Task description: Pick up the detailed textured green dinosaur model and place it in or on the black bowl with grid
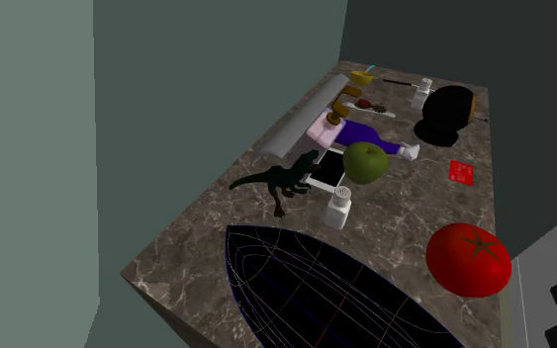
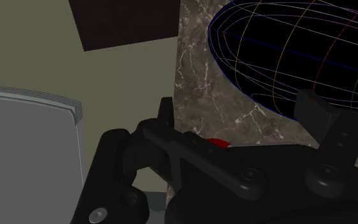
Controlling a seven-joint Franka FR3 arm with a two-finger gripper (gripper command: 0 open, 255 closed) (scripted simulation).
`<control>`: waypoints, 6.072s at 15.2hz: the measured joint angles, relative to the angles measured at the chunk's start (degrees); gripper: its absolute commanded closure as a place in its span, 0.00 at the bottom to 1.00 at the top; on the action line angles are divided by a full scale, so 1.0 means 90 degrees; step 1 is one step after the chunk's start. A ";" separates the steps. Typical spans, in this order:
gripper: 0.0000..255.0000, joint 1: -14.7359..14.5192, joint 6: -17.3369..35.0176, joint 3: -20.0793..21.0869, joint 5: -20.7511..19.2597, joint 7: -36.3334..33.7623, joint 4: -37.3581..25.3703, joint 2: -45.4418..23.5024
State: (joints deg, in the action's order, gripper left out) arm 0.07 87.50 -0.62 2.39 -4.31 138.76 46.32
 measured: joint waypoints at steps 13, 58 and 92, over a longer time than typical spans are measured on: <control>0.00 -0.0299 0.1783 0.1815 0.0541 -0.1918 0.0030 -0.1008; 1.00 -0.0656 0.3132 0.4466 -0.4388 -0.7979 -0.3917 -0.7468; 1.00 -0.0675 0.1128 0.4753 -0.3647 -0.6908 -0.5712 -0.6885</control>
State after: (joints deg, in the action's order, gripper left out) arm -6.00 97.65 42.16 -30.43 -66.48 87.36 -15.64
